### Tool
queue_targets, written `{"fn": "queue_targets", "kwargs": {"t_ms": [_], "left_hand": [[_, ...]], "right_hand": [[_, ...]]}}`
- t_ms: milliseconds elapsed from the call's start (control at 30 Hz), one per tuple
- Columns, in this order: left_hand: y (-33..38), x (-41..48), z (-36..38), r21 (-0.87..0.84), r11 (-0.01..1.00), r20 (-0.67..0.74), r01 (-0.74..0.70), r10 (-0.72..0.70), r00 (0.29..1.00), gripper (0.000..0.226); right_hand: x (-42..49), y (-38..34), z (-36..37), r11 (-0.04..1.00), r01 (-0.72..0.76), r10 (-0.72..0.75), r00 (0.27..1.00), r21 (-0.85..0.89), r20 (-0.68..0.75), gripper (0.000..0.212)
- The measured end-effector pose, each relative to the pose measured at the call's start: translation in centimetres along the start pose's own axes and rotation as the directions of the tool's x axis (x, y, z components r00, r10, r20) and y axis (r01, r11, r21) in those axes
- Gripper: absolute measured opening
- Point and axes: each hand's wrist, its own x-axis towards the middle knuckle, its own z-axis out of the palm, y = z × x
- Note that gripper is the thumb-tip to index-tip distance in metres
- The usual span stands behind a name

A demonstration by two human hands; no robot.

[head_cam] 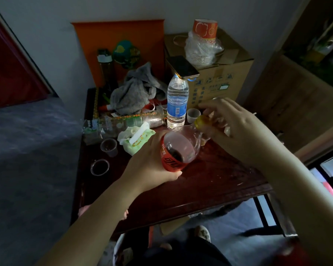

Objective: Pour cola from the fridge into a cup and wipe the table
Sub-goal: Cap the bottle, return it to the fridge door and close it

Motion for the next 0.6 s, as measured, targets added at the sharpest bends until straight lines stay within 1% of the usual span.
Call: {"fn": "queue_targets", "kwargs": {"t_ms": [67, 100, 200, 267, 333, 433, 500, 533, 600], "left_hand": [[-0.2, 0.0, -0.3, 0.001, 1.000, -0.002, -0.013, 0.013, 1.000, 0.091], [-0.2, 0.1, -0.3, 0.010, 1.000, 0.000, -0.023, 0.023, 1.000, 0.092], [-0.5, 0.2, -0.3, 0.040, 0.998, 0.008, -0.050, 0.050, 0.999, 0.094], [-0.6, 0.3, -0.2, 0.059, 0.995, 0.011, -0.075, 0.074, 0.997, 0.095], [-0.7, 0.3, -0.1, 0.070, 0.993, 0.007, -0.100, 0.100, 0.995, 0.094], [-0.8, 0.3, 0.1, 0.081, 0.989, 0.012, -0.126, 0.126, 0.992, 0.092], [-0.9, 0.5, 0.2, 0.090, 0.986, 0.034, -0.143, 0.141, 0.989, 0.092], [-1.0, 0.6, 0.2, 0.085, 0.985, 0.048, -0.148, 0.144, 0.988, 0.092], [-1.1, 0.9, 0.3, 0.066, 0.987, 0.077, -0.149, 0.144, 0.987, 0.093]], "right_hand": [[-0.1, 0.5, -0.2, 0.993, 0.079, -0.085, 0.994, 0.089, 0.063, 0.036], [-0.2, 0.7, -0.3, 0.991, 0.086, -0.093, 0.993, 0.107, 0.068, 0.036], [-0.1, 0.5, -0.5, 0.992, 0.022, -0.033, 0.996, 0.123, 0.082, 0.033], [-0.2, 0.2, -0.6, 0.995, -0.042, 0.034, 0.996, 0.095, 0.087, 0.030], [-0.4, -0.2, -0.4, 0.993, -0.108, 0.105, 0.993, 0.048, 0.059, 0.029], [-1.3, -1.0, 1.0, 0.973, -0.206, 0.199, 0.977, -0.100, -0.073, 0.033], [-1.9, -1.5, 1.9, 0.955, -0.221, 0.196, 0.971, -0.197, -0.137, 0.035], [-2.2, -1.5, 2.1, 0.957, -0.205, 0.178, 0.974, -0.203, -0.142, 0.036], [-2.6, -1.4, 1.8, 0.980, -0.133, 0.117, 0.986, -0.145, -0.116, 0.038]]}}
